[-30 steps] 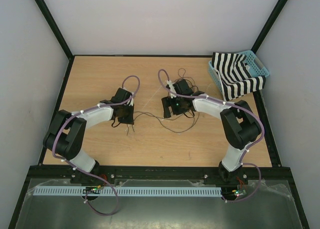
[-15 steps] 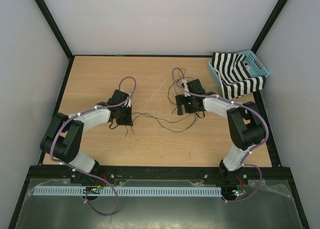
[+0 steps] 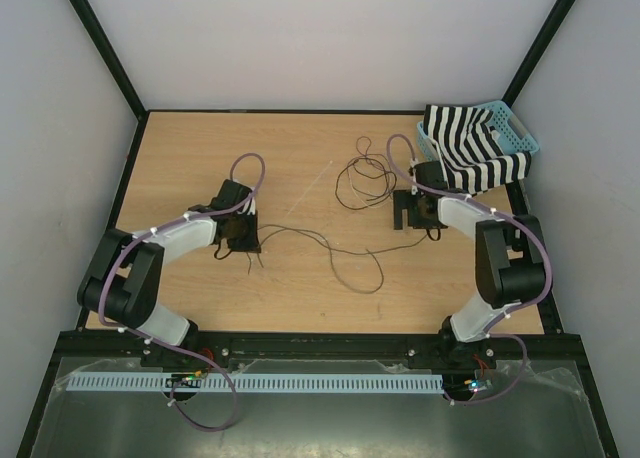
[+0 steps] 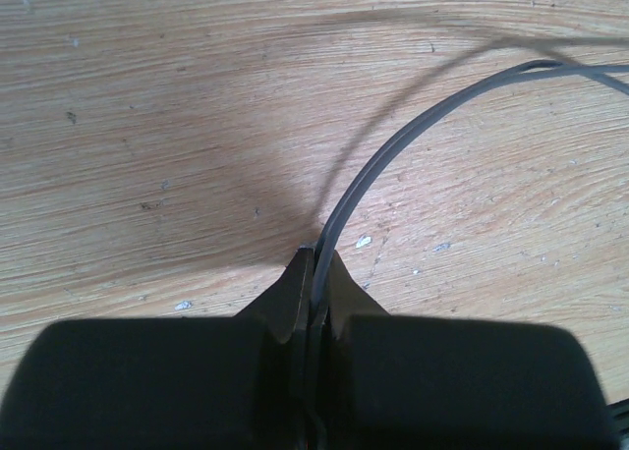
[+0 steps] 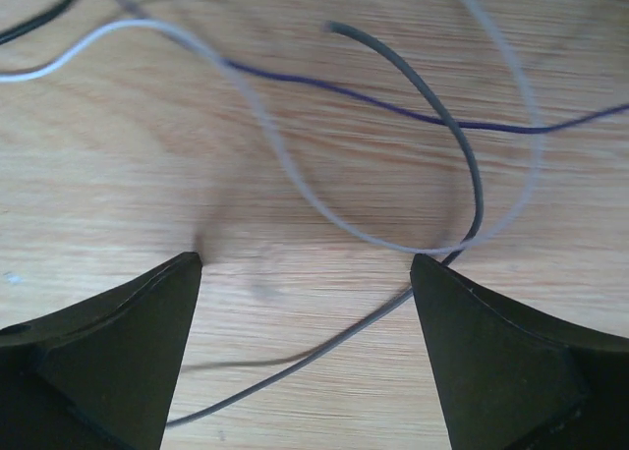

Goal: Zip-tie the wires
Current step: Straighten the cable at the center of the board.

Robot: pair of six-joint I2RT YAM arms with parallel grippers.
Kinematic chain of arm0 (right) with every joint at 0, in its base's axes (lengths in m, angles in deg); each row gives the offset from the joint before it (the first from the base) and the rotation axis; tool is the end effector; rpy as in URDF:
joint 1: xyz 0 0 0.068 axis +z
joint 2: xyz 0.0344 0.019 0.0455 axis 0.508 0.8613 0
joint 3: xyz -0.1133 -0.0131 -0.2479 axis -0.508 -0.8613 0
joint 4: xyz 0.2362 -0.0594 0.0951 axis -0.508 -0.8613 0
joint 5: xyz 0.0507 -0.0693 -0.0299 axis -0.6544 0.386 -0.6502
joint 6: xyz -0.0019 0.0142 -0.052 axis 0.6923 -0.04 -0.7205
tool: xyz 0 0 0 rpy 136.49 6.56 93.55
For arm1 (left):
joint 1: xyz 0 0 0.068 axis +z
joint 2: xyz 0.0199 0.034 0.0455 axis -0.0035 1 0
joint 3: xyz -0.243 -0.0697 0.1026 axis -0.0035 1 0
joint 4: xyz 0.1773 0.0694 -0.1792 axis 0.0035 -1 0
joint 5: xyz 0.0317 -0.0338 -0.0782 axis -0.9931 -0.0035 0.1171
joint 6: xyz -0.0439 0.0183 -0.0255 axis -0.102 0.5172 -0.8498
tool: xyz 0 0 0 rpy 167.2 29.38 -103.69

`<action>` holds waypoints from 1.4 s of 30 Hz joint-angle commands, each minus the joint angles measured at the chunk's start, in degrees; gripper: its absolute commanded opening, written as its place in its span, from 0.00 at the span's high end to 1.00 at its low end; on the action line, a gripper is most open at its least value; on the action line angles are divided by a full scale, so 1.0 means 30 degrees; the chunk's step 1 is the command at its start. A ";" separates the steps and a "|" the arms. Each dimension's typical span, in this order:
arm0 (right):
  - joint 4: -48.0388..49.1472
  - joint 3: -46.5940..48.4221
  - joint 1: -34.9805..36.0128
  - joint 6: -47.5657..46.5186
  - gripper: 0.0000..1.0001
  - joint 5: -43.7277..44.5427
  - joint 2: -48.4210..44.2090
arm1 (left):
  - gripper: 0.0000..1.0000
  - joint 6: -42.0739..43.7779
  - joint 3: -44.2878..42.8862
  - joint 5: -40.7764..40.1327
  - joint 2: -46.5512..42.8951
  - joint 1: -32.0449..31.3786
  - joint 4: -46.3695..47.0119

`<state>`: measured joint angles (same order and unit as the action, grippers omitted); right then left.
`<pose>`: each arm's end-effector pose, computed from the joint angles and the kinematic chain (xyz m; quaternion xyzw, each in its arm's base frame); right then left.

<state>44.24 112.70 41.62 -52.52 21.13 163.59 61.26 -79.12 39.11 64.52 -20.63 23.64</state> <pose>0.3138 0.0597 0.1648 -0.0219 0.9561 0.0258 0.2912 0.2626 -0.1031 0.1554 0.0216 0.9600 -0.1563 0.2311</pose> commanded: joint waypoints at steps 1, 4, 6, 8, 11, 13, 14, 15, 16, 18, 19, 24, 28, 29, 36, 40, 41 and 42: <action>-0.0864 -0.0067 -0.0573 -0.0071 0.02 0.1100 -0.0537 | 1.00 0.0172 0.0911 -0.1285 0.0324 0.0253 -0.2060; -0.0830 -0.0076 -0.0563 -0.0104 0.02 -0.0516 -0.1188 | 1.00 0.0330 0.0841 -0.0824 0.0502 0.0246 -0.1854; -0.0848 -0.0114 -0.0562 -0.0235 0.02 -0.1935 -0.1908 | 1.00 0.0376 0.0740 -0.0535 0.0626 0.0218 -0.1785; -0.0863 -0.0255 -0.0534 -0.0237 0.02 -0.2469 -0.2876 | 1.00 0.0394 0.0734 -0.0522 0.0632 0.0206 -0.1723; -0.0998 -0.0553 -0.0534 -0.0078 0.02 -0.3626 -0.4469 | 1.00 0.0383 0.0733 -0.0609 0.0478 0.0187 -0.1706; -0.1077 -0.0966 -0.0444 -0.0020 0.01 -0.5081 -0.5246 | 1.00 0.0390 0.0704 -0.0579 0.0401 0.0187 -0.1709; -0.1154 -0.1151 -0.0266 -0.0003 0.01 -0.5352 -0.5542 | 1.00 0.0389 0.0704 -0.0588 0.0370 0.0187 -0.1707; -0.1189 -0.1366 0.0042 -0.0041 0.01 -0.5297 -0.5744 | 1.00 0.0395 0.0679 -0.0589 0.0337 0.0187 -0.1718; -0.1238 -0.1534 0.0454 -0.0083 0.01 -0.5235 -0.5868 | 1.00 0.0374 0.0650 -0.0615 0.0355 0.0187 -0.1726; -0.1293 -0.1795 0.1378 0.0089 0.02 -0.5571 -0.5931 | 1.00 0.0385 0.0646 -0.0680 0.0338 0.0187 -0.1717; -0.1254 -0.1968 0.1833 0.0274 0.03 -0.5874 -0.5910 | 1.00 0.0395 0.0646 -0.0688 0.0333 0.0187 -0.1726; -0.0679 -0.2777 0.4601 0.1044 0.06 -0.6316 -0.5367 | 1.00 0.0371 0.0646 -0.0787 0.0301 0.0187 -0.1711; 0.0164 -0.3670 0.5514 0.1639 0.09 -0.6786 -0.5034 | 1.00 0.0424 0.0631 -0.0781 0.0310 0.0187 -0.1699; 0.0312 -0.3840 0.5598 0.1662 0.09 -0.6747 -0.4963 | 1.00 0.0418 0.0644 -0.0738 0.0348 0.0187 -0.1695; 0.1062 -0.3795 0.5806 0.1814 0.11 -0.6632 -0.4937 | 1.00 0.0431 0.0554 -0.0596 0.0598 0.0158 -0.1682; 0.0763 -0.3619 0.5866 0.1837 0.12 -0.7228 -0.5313 | 1.00 0.0415 0.0558 -0.0647 0.0524 0.0158 -0.1698; 0.0684 -0.3650 0.5921 0.1837 0.12 -0.7370 -0.5419 | 1.00 0.0446 0.0558 -0.0673 0.0518 0.0158 -0.1706; 0.0652 -0.3720 0.5979 0.1862 0.12 -0.7527 -0.5531 | 1.00 0.0439 0.0558 -0.0662 0.0488 0.0158 -0.1699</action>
<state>45.75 100.83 58.78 -47.69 1.00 148.90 61.24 -79.03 39.18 64.41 -20.41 23.51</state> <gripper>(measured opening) 0.883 0.005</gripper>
